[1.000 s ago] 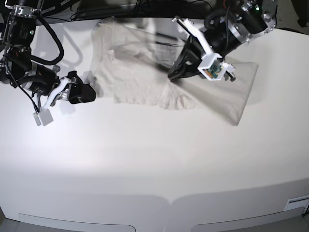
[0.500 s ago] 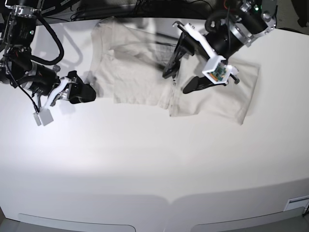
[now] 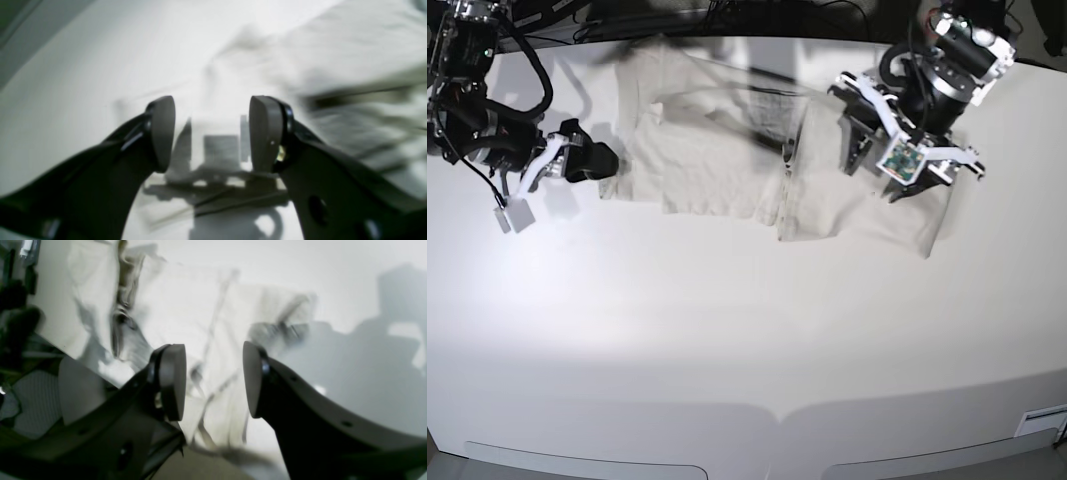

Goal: Fold the T-shirt properly
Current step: 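Press and smooth the shirt's folded half with the left gripper, then withdraw, then grasp the shirt's outer end with the right gripper and fold it inward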

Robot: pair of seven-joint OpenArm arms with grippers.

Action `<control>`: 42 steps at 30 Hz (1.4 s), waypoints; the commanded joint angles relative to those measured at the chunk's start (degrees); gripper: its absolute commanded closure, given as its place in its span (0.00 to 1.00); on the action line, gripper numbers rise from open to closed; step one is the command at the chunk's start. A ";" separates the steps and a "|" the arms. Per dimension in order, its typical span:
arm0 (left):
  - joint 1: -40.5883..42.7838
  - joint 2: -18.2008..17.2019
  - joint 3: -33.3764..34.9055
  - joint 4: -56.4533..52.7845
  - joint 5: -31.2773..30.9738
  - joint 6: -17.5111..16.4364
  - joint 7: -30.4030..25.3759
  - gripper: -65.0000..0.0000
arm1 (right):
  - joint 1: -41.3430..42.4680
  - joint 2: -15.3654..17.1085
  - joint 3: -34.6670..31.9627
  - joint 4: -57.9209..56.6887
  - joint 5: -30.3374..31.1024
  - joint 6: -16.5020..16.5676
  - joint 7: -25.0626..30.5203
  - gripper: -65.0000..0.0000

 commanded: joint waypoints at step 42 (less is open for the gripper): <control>0.31 -8.02 -26.43 -20.26 -24.96 -12.61 -7.89 0.47 | -3.28 -14.64 5.62 -14.97 -9.22 -3.63 3.41 0.57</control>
